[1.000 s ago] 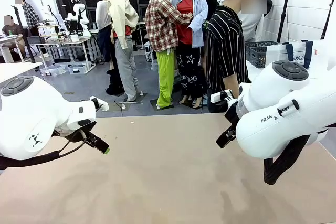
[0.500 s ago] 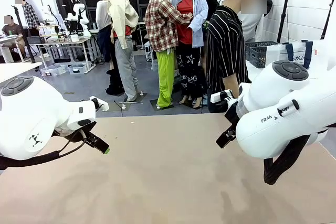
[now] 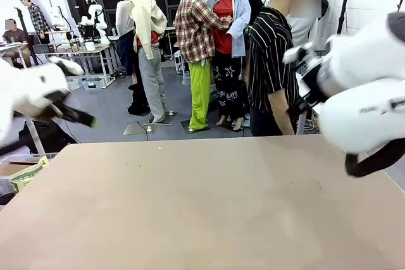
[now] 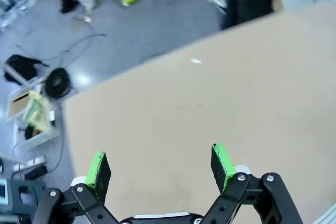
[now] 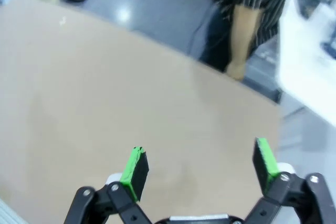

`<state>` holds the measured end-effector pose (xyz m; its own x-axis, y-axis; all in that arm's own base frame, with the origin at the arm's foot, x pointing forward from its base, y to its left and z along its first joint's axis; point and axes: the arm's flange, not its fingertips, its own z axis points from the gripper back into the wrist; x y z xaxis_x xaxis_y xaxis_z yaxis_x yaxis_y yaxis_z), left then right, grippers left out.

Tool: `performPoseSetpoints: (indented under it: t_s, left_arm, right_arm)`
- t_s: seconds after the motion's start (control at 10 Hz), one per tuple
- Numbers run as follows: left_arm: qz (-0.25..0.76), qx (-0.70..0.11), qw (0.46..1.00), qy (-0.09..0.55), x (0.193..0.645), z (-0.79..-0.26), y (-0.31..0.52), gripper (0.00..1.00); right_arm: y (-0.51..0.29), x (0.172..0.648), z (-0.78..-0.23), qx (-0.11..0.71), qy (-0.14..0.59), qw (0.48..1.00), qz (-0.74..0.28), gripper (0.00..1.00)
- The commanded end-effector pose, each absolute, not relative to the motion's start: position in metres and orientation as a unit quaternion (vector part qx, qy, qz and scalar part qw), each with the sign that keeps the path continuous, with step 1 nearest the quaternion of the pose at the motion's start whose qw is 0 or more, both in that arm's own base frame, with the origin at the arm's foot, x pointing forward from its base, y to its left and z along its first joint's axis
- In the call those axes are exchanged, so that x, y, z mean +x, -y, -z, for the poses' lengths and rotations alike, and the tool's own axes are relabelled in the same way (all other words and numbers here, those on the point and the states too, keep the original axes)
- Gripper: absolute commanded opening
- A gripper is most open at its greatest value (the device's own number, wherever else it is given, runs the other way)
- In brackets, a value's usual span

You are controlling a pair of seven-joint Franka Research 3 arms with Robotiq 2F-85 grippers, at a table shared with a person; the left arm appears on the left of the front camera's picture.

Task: Transfer purchased items from the store into the shopping bag.
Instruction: Open the Reusable shopping bag in the center of the table.

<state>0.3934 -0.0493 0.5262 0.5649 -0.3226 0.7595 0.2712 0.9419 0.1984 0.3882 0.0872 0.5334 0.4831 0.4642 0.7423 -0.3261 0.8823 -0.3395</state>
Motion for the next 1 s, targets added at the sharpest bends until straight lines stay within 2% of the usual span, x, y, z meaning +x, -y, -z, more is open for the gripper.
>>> performPoseSetpoints:
  t_s: [0.0, 0.2, 0.5, 0.7, 0.9]
  left_arm:
    - [0.068, 0.070, 0.906, 0.412, 0.372, -0.527, -0.012, 1.00]
    - [-0.065, 0.097, 0.936, 0.332, 0.354, -0.512, -0.076, 1.00]
    - [-0.170, 0.009, 0.931, 0.322, 0.301, -0.460, -0.136, 1.00]
    - [-0.224, -0.020, 0.921, 0.319, 0.278, -0.435, -0.161, 1.00]
    - [-0.256, -0.028, 0.916, 0.308, 0.278, -0.427, -0.166, 1.00]
  right_arm:
    - [-0.046, 0.383, -0.545, -0.107, 0.477, 0.864, -0.121, 1.00]
    - [0.038, 0.377, -0.541, -0.110, 0.479, 0.871, 0.001, 1.00]
    - [0.136, 0.351, -0.494, -0.078, 0.441, 0.883, 0.144, 1.00]
    - [0.163, 0.334, -0.459, -0.064, 0.415, 0.888, 0.185, 1.00]
    - [0.170, 0.325, -0.438, -0.039, 0.419, 0.887, 0.192, 1.00]
